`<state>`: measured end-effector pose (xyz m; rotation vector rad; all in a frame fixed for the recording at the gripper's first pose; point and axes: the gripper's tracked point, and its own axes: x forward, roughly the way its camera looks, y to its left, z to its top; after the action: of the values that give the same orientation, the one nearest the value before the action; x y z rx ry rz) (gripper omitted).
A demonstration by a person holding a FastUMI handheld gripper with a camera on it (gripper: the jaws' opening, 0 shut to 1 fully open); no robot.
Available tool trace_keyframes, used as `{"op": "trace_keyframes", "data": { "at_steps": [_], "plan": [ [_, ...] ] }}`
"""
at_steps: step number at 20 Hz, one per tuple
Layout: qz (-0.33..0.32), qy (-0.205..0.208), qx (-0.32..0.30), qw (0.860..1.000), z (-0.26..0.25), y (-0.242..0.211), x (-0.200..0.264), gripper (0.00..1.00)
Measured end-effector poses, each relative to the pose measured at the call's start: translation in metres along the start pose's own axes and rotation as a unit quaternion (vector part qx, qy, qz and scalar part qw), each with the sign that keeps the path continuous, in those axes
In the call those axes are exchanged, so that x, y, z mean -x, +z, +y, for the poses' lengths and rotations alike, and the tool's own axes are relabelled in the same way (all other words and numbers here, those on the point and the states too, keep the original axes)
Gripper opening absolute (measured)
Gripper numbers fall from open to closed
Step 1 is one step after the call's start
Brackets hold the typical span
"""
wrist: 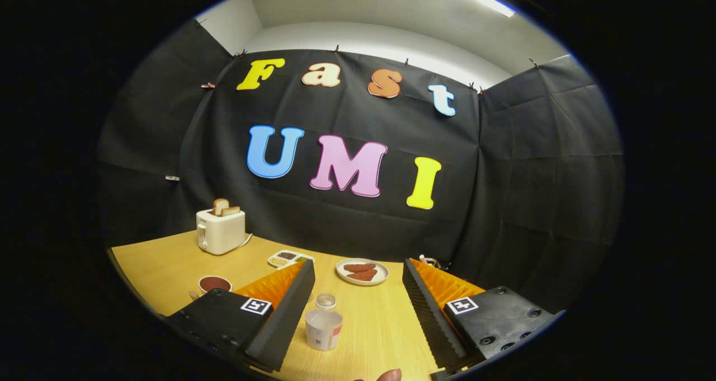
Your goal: Take the bottle from table, then pour the juice into the cup, finally place the bottle on the coaster
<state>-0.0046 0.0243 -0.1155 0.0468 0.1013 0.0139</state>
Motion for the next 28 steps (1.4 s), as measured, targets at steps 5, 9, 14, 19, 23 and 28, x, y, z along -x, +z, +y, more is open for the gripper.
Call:
{"op": "trace_keyframes", "data": {
  "at_steps": [5, 9, 14, 19, 23, 28],
  "plan": [
    [0.029, 0.02, -0.023, 0.999, 0.016, -0.064, -0.002, 0.97],
    [0.044, 0.033, -0.021, 0.998, 0.029, -0.11, -0.013, 0.97],
    [0.05, 0.038, -0.023, 0.998, 0.041, -0.151, -0.039, 0.97],
    [0.051, 0.037, -0.043, 0.997, 0.051, -0.169, -0.058, 0.97],
    [0.056, 0.025, -0.05, 0.997, 0.048, -0.179, -0.071, 0.97],
    [0.065, -0.009, -0.036, 0.997, 0.038, -0.18, -0.078, 0.76]
  ]
}}
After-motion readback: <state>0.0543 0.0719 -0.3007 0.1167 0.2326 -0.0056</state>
